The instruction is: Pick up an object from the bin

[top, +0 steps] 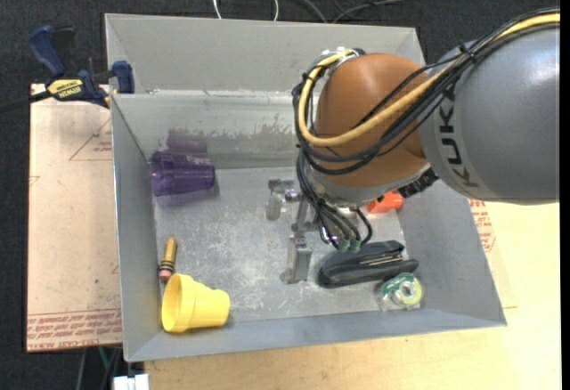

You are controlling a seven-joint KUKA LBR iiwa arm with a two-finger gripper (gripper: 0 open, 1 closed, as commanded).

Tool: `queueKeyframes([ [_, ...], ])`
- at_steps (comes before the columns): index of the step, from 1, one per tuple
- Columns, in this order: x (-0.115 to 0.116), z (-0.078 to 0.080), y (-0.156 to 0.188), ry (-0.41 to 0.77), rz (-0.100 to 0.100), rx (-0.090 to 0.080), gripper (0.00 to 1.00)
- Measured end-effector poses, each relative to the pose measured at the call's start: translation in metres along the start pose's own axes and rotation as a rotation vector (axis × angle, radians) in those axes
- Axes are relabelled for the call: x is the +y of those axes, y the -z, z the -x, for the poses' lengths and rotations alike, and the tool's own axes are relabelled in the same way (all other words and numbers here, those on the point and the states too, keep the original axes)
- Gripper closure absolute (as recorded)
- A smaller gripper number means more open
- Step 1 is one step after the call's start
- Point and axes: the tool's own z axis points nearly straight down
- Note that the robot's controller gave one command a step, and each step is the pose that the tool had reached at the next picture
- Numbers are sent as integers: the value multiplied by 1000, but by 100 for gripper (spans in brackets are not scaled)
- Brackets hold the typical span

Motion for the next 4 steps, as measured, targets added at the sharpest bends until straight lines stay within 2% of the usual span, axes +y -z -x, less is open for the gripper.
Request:
queueKeyframes([
  [1, 17, -5, -39, 196, 0, -2, 0],
  [2, 38, 3, 2, 70, 0, 1, 0],
  [3, 88, -1, 7, 123, 2, -1, 0],
  [4, 116, 7, -66, 87, 3, -10, 0],
])
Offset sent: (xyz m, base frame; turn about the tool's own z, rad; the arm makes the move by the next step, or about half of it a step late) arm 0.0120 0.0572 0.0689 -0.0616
